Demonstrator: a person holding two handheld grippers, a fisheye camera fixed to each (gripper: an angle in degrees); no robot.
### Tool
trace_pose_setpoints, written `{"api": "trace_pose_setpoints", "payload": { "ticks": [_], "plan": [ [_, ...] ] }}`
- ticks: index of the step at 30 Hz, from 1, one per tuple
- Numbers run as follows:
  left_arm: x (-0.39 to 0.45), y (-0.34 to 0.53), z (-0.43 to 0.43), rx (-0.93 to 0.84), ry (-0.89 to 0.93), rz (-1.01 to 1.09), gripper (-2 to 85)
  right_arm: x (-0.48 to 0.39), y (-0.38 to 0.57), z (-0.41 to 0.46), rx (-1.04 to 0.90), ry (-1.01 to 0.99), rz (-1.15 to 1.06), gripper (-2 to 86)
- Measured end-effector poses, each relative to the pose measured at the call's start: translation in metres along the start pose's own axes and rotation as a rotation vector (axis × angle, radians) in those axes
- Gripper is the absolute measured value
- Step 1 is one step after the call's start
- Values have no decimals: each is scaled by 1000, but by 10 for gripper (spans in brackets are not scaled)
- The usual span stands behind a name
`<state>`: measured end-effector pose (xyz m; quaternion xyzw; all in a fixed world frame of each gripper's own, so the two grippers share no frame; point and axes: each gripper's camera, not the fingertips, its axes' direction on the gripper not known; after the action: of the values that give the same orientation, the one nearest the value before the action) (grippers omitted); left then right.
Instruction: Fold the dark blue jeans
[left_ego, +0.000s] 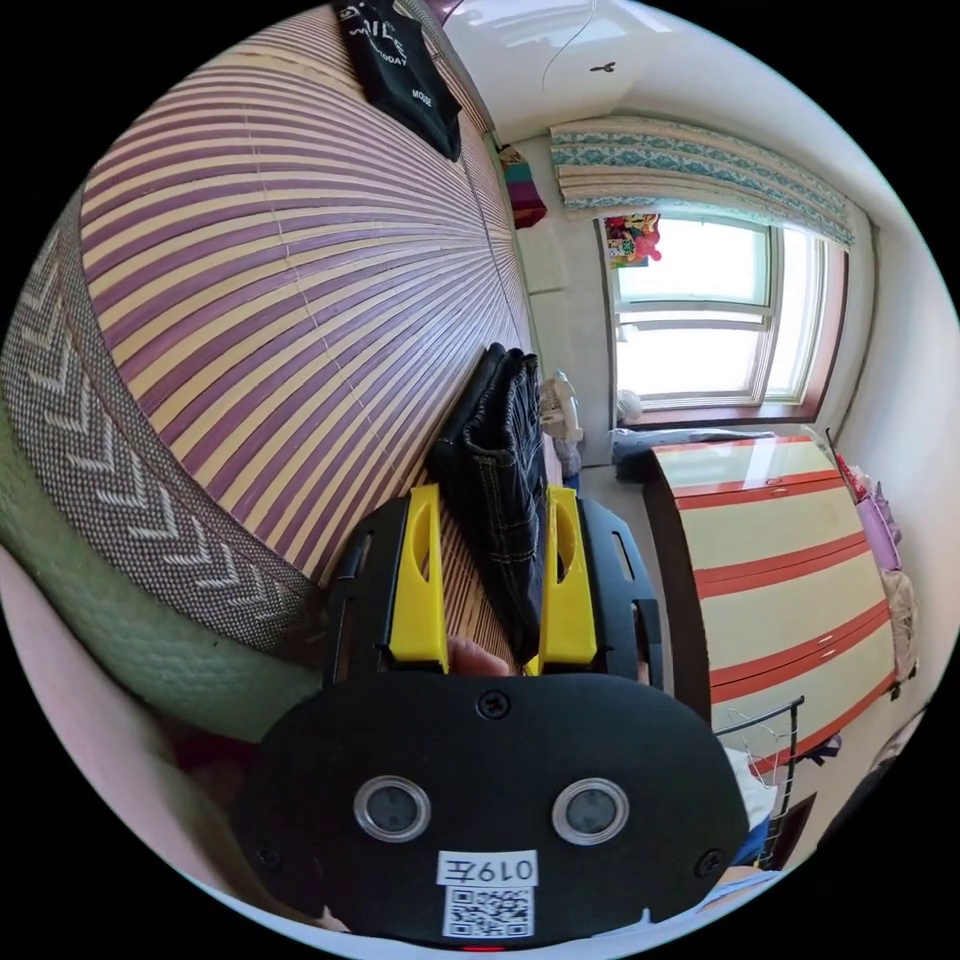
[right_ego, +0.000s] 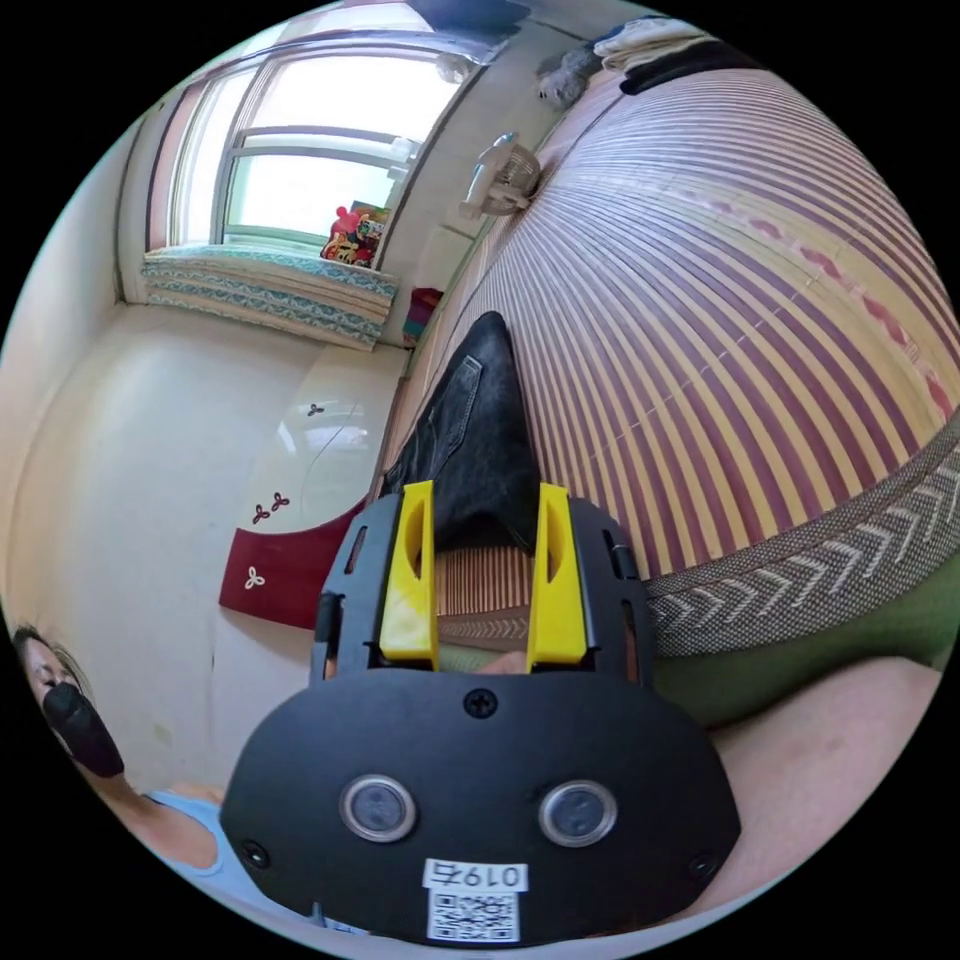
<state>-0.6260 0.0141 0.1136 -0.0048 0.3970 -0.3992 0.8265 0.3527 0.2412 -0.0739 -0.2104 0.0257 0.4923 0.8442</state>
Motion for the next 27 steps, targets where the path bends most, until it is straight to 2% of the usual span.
{"api": "trace_pose_setpoints", "payload": {
  "ticks": [6,11,20,27],
  "plan": [
    [-8,-14,-7,-15,44,-16,127,4,-30,-20,-45,-36,67,84],
    [-3,-5,3,-140,95,20,137,-13,-48,-42,-42,-171,183,66],
    [3,13,14,-74,132,-11,180,-89,-79,-58,-35,-226,230,59],
    [3,4,36,-31,176,-94,186,-100,-85,-55,-12,-337,328,58]
  ]
}}
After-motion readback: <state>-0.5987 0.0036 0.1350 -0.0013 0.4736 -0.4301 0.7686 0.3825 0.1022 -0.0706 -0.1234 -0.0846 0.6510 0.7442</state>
